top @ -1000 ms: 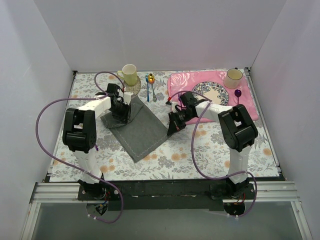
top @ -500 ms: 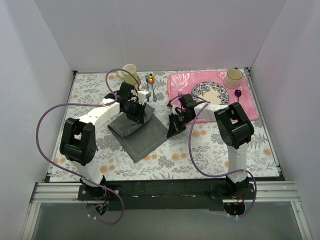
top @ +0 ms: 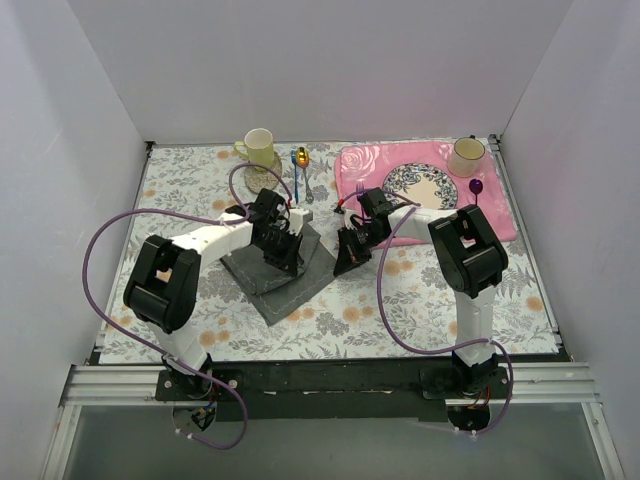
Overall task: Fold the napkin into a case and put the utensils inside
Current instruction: Fold the rectangle-folded napkin at the center of the board.
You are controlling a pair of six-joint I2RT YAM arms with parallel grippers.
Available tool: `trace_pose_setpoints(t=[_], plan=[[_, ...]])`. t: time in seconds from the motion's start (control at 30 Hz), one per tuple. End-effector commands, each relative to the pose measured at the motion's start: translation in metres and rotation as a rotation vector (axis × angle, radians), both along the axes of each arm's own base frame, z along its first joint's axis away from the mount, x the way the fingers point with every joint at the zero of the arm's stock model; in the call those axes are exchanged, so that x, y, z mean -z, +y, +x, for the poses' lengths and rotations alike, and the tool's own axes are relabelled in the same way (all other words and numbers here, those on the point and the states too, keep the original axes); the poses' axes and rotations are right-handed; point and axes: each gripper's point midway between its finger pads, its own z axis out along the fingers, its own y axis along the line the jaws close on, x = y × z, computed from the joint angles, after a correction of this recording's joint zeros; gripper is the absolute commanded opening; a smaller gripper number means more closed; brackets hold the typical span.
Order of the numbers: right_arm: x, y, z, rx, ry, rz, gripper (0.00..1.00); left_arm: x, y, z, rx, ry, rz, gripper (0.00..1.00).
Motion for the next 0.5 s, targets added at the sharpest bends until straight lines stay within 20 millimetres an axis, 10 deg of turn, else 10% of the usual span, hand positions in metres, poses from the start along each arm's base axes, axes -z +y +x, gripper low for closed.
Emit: trace_pose_setpoints(t=[0.0, 0.17, 0.47], plan=[[0.017, -0.004, -0.003, 0.000, -0.003, -0.042, 0.01, -0.009, -0.008, -0.004, 0.012, -0.020, -0.036, 0.00], [0.016, -0.004, -0.005, -0.001, -0.001, -0.041, 0.01, -0.001, -0.005, -0.007, 0.021, 0.003, -0.010, 0.03], [-0.005, 0.001, -0.004, -0.011, -0.010, 0.001, 0.01, -0.041, -0.001, -0.011, 0.095, -0.062, -0.061, 0.45]])
